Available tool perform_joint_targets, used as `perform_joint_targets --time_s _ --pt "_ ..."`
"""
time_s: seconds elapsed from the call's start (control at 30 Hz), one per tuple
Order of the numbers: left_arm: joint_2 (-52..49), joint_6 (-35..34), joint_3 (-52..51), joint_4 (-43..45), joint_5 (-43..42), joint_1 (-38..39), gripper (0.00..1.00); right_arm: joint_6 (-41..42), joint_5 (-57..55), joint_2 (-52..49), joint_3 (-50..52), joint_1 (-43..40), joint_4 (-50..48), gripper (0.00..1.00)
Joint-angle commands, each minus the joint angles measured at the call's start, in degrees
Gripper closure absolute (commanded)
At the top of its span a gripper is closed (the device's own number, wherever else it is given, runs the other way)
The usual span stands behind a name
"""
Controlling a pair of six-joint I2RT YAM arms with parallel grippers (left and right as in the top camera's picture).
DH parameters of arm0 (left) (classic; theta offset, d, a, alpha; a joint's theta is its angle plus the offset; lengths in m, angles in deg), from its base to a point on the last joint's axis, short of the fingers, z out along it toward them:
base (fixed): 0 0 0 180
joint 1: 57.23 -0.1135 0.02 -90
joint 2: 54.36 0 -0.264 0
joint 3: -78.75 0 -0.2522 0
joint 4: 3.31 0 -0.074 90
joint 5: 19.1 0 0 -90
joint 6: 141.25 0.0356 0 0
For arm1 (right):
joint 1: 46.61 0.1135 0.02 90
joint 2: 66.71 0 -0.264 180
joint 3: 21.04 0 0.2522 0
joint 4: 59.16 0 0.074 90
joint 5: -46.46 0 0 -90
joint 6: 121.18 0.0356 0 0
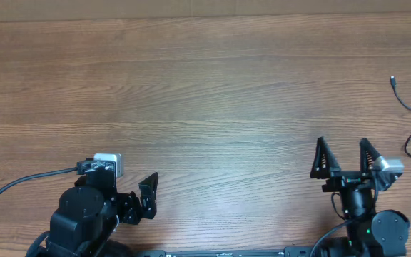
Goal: Untangle cables
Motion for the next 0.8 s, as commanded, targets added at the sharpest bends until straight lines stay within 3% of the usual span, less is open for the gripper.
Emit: perform_joint_targets --time_s 0.0,0.4,0.63,0.77 --pt "0.2 -0.37 -0.22 0.13 -0.48 -0.31 0.01 0.46 1.44 2.03 2.56 -0.37 -1.14 0.0" --pt "0.2 -0.37 -0.22 0.13 -0.48 -0.31 0.0 0.39 1.16 3.08 8.02 -0.59 -8.39 0.0" --pt "0.2 -0.37 -0.22 0.13 -0.48 -0.31 0.0 0.42 1.01 3.08 17.81 -0.7 -29.05 0.0" --pt "0.2 -0.37 -0.22 0.13 -0.48 -0.31 0.0 0.17 -0.11 3.1 17.66 -0.7 -32.13 0.0"
